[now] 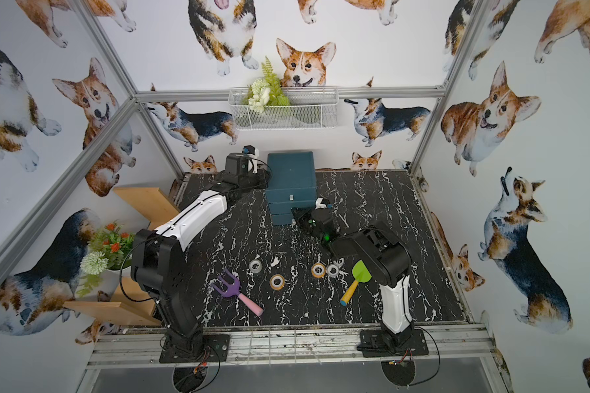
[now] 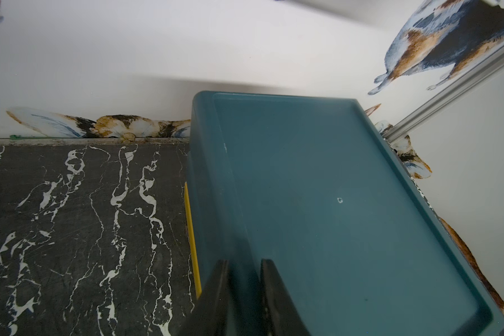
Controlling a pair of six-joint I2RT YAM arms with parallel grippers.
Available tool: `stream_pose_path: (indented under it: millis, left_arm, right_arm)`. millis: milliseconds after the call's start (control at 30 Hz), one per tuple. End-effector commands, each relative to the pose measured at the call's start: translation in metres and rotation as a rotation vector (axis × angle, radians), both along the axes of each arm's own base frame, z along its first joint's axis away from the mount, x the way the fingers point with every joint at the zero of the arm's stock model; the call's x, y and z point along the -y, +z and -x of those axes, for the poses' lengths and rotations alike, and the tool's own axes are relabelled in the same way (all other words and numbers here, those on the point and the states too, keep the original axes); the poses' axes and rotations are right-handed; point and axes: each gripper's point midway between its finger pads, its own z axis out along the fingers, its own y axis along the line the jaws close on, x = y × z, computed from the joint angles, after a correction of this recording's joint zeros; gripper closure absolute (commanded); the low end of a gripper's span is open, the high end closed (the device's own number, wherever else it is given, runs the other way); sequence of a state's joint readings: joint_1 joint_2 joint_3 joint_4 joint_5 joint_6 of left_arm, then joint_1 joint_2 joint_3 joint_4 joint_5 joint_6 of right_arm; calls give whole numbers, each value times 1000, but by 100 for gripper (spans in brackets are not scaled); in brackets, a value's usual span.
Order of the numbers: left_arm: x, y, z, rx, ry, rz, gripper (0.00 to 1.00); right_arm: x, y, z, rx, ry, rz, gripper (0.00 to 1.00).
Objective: Place the transparent tape into the drawer according to color
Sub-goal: Open the drawer in the storage box.
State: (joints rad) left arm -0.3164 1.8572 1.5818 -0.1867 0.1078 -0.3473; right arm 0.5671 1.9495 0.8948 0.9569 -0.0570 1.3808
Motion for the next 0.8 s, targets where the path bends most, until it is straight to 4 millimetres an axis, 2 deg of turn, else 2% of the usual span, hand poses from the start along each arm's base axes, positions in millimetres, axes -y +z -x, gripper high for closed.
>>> stream_pose_path:
  millis: [0,400,767]
  left_arm:
    - [-10,-58,33,-238,-13,-94,76]
    - [-10,-58,33,-237,-14,-93,76]
    - [-10,-59,33,-241,-16,-91,76]
  right_arm:
    - [0,5,8,13,4,-8,100]
    - [-2,7,52,0,48,-8,100]
    - [-1,-3,76,-21,64,-7,100]
